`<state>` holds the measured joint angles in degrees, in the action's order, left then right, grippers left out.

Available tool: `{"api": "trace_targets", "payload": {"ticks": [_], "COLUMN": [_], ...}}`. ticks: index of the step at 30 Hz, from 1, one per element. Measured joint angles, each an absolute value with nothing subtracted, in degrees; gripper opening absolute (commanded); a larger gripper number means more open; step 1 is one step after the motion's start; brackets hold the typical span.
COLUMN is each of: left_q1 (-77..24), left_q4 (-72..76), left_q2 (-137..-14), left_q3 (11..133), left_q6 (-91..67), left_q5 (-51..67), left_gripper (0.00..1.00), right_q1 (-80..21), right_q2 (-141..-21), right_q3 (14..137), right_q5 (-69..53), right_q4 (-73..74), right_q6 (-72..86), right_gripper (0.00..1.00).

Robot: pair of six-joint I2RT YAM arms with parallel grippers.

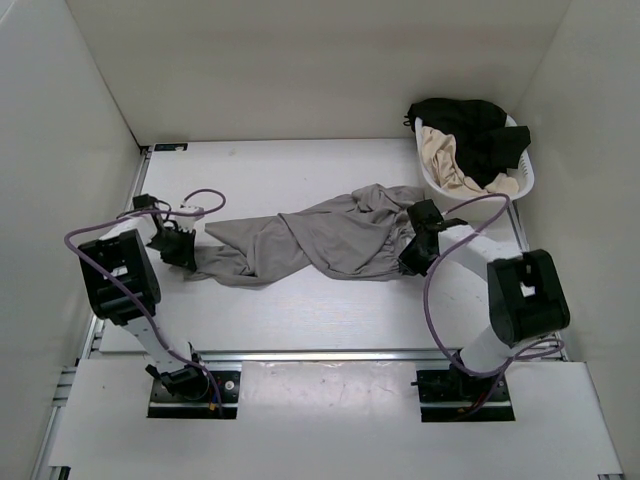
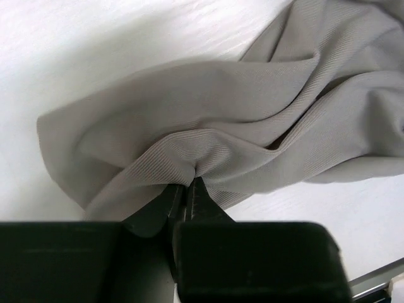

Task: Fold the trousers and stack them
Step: Flatten the trousers out

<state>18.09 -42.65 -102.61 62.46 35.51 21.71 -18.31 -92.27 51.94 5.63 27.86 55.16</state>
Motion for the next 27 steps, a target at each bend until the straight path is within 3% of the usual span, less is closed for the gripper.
{"api": "trace_targets", "payload": {"ticks": [5,10,15,20,27], "left_q1": [24.4,33.3,33.6,33.3,34.4], "left_q4": [-44.9,-50.7,-55.1,-59.4,-60.5], "left_q2": [-100.5,-96.8,-91.7,-95.0,-96.1], "left_q3": [63.0,73.3,84.7,95.8,97.2], "left_q6": [37.7,41.0,43.1,44.0,44.8], "left_q5": [19.5,17.4,17.2,15.0,11.9], "left_gripper": [0.14,0.14,0.14,0.14,0.14], "right_q1": [-18.1,-16.6,-15.4,-10.3,-6.6], "right_q2": [-77.2,-63.5,-63.9,-66.0,-63.1], "right_q3": [52.8,56.9,61.0,71.7,80.8], "right_q5": [15.4,20.4,23.6,25.6,27.1], "right_q4": [39.3,46.8,54.8,61.6,65.2], "right_q6": [53.7,50.4,46.6,42.7,40.1], "right_gripper": [0.0,0.0,0.0,0.0,0.0]}}
